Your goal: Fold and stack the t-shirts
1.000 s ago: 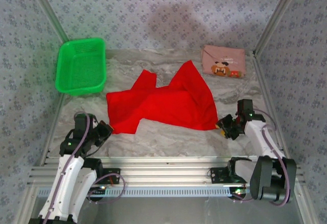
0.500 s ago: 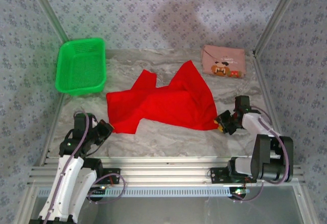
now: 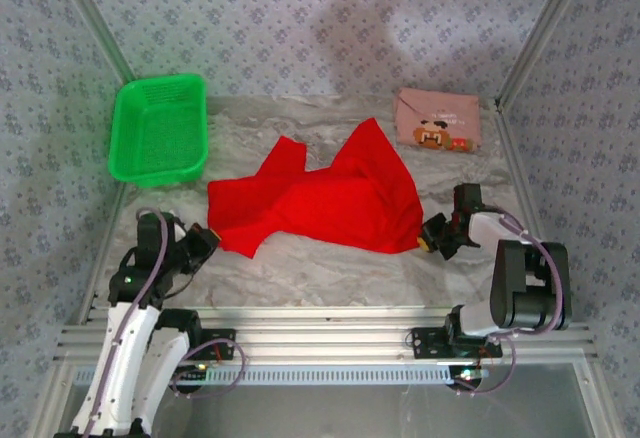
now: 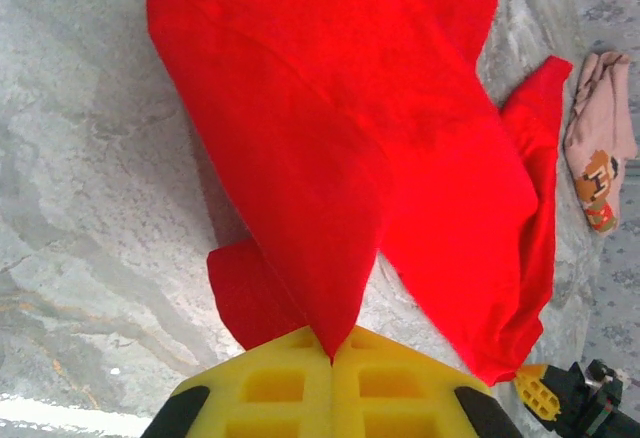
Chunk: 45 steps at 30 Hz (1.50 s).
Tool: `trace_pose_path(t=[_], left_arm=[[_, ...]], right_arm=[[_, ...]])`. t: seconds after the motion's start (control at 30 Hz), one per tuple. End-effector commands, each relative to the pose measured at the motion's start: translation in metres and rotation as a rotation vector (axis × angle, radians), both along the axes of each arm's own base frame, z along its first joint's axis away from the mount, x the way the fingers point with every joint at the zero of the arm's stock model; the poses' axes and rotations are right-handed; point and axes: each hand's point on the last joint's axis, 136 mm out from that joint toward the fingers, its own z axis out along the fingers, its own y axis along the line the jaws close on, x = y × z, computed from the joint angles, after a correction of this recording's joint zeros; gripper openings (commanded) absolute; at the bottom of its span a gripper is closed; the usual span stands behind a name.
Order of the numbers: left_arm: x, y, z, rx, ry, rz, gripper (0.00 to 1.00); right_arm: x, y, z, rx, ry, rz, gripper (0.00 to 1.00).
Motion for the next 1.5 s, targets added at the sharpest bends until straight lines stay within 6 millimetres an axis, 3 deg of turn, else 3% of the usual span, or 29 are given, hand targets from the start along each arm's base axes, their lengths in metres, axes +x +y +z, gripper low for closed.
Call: trace_pose_path(t=[0.0, 0.17, 0.37, 0.47, 0.6, 0.7, 0.77, 0.97, 1.07, 1.13, 1.2, 1.33, 1.4, 1.47], left_arm=[[0.007, 0.002, 0.036, 0.036, -0.086, -0.023, 0.00], [0.018, 0.008, 0.109, 0.113, -0.234, -0.038, 0.00], [0.027, 0.015, 0.245, 0.203, -0.494, -0.036, 0.00], [0.039, 0.007, 0.290, 0.186, -0.557, -0.072, 0.00], [0.057, -0.001, 0.335, 0.156, -0.639, -0.087, 0.00], [0.074, -0.007, 0.352, 0.131, -0.670, -0.106, 0.00], [0.083, -0.009, 0.356, 0.127, -0.682, -0.109, 0.00], [0.121, -0.022, 0.360, 0.074, -0.693, -0.152, 0.00], [0.151, -0.031, 0.375, 0.049, -0.734, -0.174, 0.00], [0.173, -0.040, 0.395, 0.016, -0.772, -0.197, 0.00], [0.198, -0.053, 0.417, -0.029, -0.821, -0.231, 0.00], [0.243, -0.065, 0.474, -0.184, -0.989, -0.236, 0.00], [0.271, -0.052, 0.485, -0.387, -1.028, -0.193, 0.00], [0.277, -0.044, 0.494, -0.409, -1.071, -0.159, 0.00]], right_arm=[[0.008, -0.010, 0.028, -0.055, -0.081, -0.029, 0.00], [0.019, -0.014, 0.135, -0.031, -0.306, -0.008, 0.00], [0.012, -0.012, 0.265, 0.040, -0.559, 0.021, 0.00], [0.008, -0.011, 0.328, 0.044, -0.682, 0.041, 0.00], [0.010, -0.011, 0.388, 0.063, -0.809, 0.029, 0.00], [0.017, -0.008, 0.413, 0.115, -0.861, 0.026, 0.00], [0.021, -0.008, 0.418, 0.127, -0.873, 0.019, 0.00], [0.048, -0.010, 0.398, 0.147, -0.847, 0.015, 0.00], [0.082, -0.013, 0.387, 0.168, -0.844, 0.016, 0.00], [0.107, -0.011, 0.387, 0.175, -0.852, 0.032, 0.00], [0.149, -0.011, 0.391, 0.167, -0.873, 0.062, 0.00], [0.223, -0.009, 0.435, 0.198, -0.982, 0.119, 0.00], [0.246, -0.008, 0.474, 0.214, -1.072, 0.142, 0.00], [0.261, -0.007, 0.515, 0.258, -1.189, 0.148, 0.00]])
